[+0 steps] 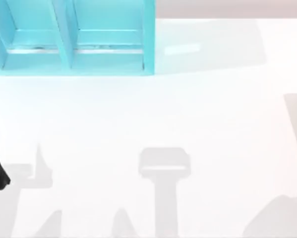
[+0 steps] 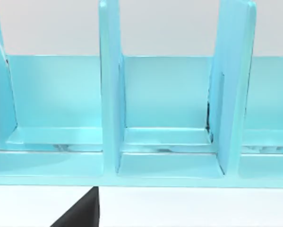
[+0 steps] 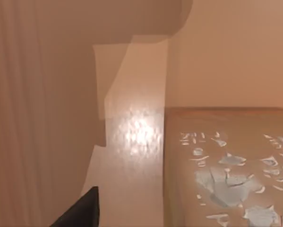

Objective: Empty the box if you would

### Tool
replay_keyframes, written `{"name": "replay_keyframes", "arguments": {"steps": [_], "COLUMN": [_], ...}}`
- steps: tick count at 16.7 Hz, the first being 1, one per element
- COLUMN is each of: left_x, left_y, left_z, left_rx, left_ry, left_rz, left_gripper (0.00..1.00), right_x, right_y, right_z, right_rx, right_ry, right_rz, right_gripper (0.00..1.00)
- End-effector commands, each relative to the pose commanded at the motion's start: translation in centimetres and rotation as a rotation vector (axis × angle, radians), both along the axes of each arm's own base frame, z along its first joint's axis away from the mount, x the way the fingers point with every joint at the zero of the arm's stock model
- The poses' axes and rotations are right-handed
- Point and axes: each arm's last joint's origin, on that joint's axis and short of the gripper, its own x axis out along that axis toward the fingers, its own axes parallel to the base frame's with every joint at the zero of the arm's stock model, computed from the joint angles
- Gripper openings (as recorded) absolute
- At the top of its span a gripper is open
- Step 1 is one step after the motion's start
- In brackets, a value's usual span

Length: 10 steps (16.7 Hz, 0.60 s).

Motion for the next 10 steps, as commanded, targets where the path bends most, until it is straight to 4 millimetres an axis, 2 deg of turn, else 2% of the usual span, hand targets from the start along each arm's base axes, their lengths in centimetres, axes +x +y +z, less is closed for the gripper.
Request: {"name": "replay_keyframes", "arguments": {"steps": [2, 10], "left_x": [0.0, 0.0], "left_y": [0.0, 0.0], "left_z": [0.0, 0.0], "left_rx": [0.0, 0.0], "left_ry": [0.0, 0.0], "left_rz": [0.0, 0.0], "left_gripper": [1.0, 1.0], "right_x": [0.0, 0.0], "right_y": [0.0, 0.0], "right_z": [0.0, 0.0], "right_rx": [0.0, 0.0], "right_ry": [0.0, 0.0], "right_rz": [0.0, 0.0], "right_gripper": [1.0, 0.4]}}
